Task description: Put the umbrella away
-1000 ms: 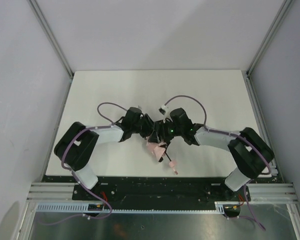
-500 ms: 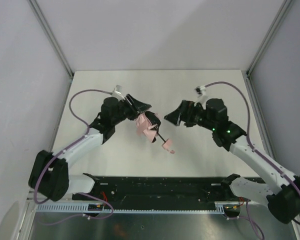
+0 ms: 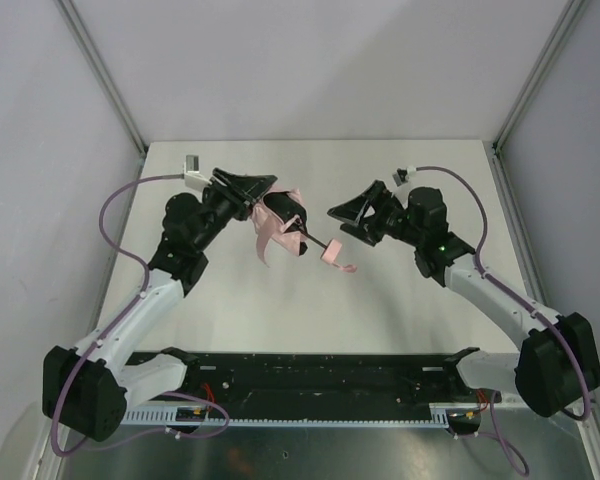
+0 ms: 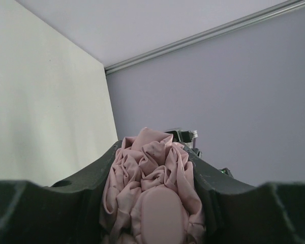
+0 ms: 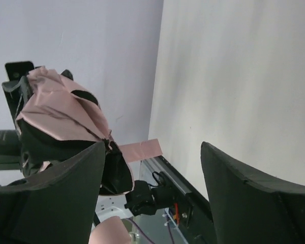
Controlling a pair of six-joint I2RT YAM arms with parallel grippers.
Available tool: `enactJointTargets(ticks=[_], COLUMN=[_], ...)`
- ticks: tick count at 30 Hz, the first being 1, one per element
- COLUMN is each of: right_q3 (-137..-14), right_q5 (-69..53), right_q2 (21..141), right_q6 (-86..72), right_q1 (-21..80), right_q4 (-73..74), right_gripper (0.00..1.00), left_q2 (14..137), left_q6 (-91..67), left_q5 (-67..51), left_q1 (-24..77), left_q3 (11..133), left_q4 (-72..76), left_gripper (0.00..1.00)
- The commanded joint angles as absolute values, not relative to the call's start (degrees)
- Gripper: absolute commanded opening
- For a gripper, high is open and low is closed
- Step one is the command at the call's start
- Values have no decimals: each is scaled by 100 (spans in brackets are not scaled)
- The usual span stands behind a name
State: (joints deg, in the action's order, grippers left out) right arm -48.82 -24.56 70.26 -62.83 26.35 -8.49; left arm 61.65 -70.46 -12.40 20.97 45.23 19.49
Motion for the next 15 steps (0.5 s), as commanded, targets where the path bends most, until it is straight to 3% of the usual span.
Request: enactJointTargets(ticks=[1, 4, 8, 15], right_q3=[-5131, -5734, -6297, -7447], right_q5=[-2875, -1906, -342, 1936], right_q2=[6695, 6278, 6109, 7069], right_q6=[-5118, -3141, -1912, -728], right_q1=[2650, 3342, 4642, 6296], right_q4=[-1594, -401, 386, 789], right_gripper=[78, 83, 84, 61], left_q2=[5950, 5795, 5598, 5529], left_q6=[-7100, -6775, -6301, -5680], left_q5=[-1332, -1200, -772, -137], left_q1=[2047, 2033, 2030, 2065], left_q3=[4859, 4724, 4645, 4848], left_q4=[2474, 2433, 1931, 1011], left_gripper=[0, 0, 0, 0])
